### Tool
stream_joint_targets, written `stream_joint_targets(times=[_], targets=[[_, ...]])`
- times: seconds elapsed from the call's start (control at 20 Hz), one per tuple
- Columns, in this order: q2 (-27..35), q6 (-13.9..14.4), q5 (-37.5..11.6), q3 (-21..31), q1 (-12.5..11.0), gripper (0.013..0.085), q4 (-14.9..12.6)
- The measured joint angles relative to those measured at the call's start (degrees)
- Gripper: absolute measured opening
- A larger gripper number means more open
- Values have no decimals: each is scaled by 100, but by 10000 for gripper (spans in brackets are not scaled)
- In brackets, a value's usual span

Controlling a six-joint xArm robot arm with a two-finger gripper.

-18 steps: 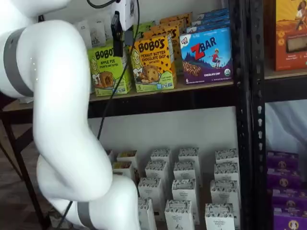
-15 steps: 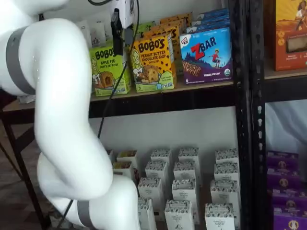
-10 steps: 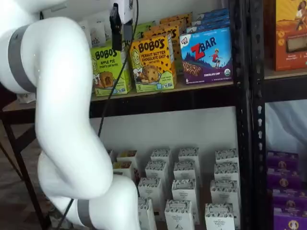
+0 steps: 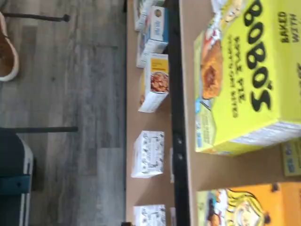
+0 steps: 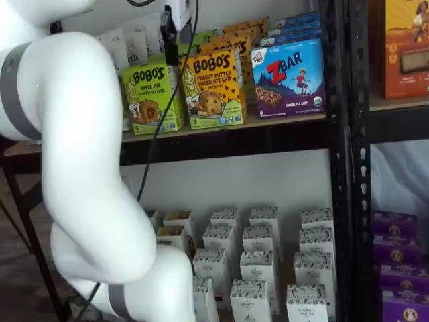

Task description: Pick up the orange box on the top shelf, the fifth box from the left

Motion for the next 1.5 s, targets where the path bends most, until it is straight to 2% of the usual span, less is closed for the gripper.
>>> stream_joint_targets(times=[0.3,0.55,1.0,1.5], targets=[[353,-311,31,-358,-244,850,-211],[511,-453,-2,-523,-354,850,-304],[816,-375,-52,-774,-162,850,-605],[900,-319,-438,-605,2,850,-845]])
